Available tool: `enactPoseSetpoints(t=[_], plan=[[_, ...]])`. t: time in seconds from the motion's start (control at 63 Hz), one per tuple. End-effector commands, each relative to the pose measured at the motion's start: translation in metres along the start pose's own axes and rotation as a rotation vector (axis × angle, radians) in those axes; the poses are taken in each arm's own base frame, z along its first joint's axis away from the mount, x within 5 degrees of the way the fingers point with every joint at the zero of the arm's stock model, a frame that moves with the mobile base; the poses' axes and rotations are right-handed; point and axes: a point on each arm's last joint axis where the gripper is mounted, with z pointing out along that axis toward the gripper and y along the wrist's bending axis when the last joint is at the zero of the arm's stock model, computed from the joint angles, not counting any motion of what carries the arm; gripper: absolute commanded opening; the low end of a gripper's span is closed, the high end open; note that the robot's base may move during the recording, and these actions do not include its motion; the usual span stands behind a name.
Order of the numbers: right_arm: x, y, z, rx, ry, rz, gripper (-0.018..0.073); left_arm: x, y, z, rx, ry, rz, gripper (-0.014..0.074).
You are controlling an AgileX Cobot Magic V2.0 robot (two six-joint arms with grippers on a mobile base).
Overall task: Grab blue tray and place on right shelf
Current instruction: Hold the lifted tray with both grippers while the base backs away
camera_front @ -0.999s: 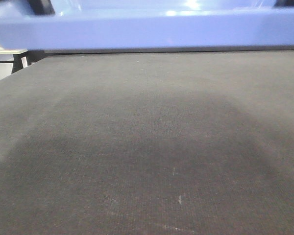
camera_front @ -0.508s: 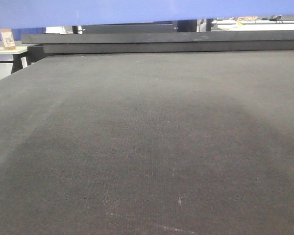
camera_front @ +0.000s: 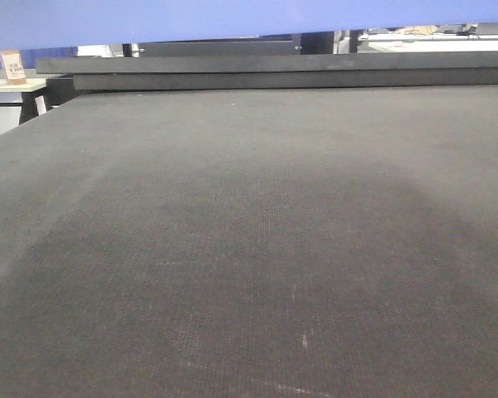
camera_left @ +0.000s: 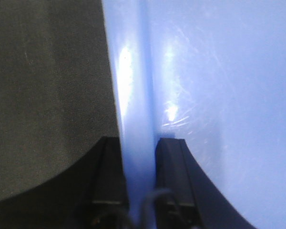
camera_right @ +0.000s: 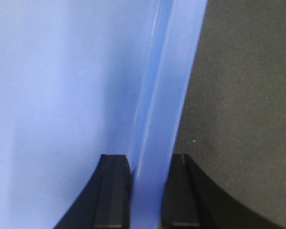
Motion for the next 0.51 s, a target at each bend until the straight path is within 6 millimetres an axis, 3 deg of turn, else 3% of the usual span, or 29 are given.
enactPoseSetpoints(t=[0.0, 0.492], plan=[[-0.0063, -0.0056, -0.0170, 0.033, -0.108, -0.053, 0.0056, 0.0050, 0.0111, -0.0180, -0.097, 0.007, 0.058, -0.0048], [-0.0063, -0.0056, -0.0170, 0.033, -0.108, -0.053, 0.0056, 0.0050, 0.0111, -0.0180, -0.097, 0.007, 0.058, -0.0048]])
